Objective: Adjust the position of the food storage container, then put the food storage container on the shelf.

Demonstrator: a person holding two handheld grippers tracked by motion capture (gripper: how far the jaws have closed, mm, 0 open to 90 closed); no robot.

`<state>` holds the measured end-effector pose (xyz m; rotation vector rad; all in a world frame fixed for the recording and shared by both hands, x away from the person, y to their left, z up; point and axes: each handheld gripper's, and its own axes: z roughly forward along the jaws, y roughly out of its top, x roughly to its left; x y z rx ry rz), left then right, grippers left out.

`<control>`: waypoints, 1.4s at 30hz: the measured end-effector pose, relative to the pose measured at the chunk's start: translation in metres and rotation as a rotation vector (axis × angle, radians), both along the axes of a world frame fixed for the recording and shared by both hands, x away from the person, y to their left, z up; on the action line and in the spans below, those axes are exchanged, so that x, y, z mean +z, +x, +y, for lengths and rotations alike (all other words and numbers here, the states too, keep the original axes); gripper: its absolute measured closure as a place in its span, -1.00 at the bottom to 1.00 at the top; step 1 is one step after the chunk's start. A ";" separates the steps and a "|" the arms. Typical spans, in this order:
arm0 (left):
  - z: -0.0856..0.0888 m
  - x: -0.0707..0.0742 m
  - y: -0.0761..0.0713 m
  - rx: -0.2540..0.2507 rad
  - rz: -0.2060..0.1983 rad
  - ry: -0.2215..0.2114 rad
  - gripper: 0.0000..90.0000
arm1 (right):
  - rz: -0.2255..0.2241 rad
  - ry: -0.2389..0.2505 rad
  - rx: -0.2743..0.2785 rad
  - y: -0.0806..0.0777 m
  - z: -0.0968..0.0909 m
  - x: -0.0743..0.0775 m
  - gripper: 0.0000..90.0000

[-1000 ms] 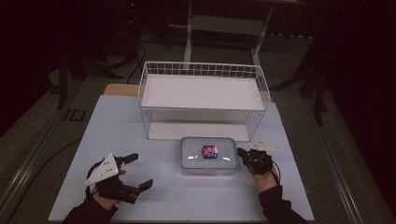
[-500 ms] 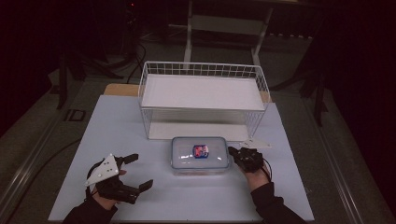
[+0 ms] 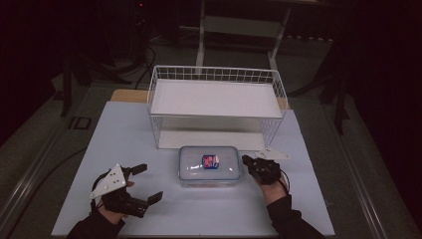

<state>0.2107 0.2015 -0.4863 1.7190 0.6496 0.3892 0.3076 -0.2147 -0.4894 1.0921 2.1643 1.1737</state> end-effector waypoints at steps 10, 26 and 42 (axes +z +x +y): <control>-0.007 0.003 0.002 -0.008 0.025 -0.014 -1.00 | -0.081 0.137 0.066 -0.027 -0.014 0.024 -0.20; -0.027 0.035 0.028 -0.040 0.113 -0.034 -1.00 | -0.197 0.161 0.216 -0.049 -0.021 0.042 -0.68; -0.045 0.022 0.080 0.050 0.316 0.053 -1.00 | -0.212 0.155 0.201 -0.053 -0.029 0.048 -0.70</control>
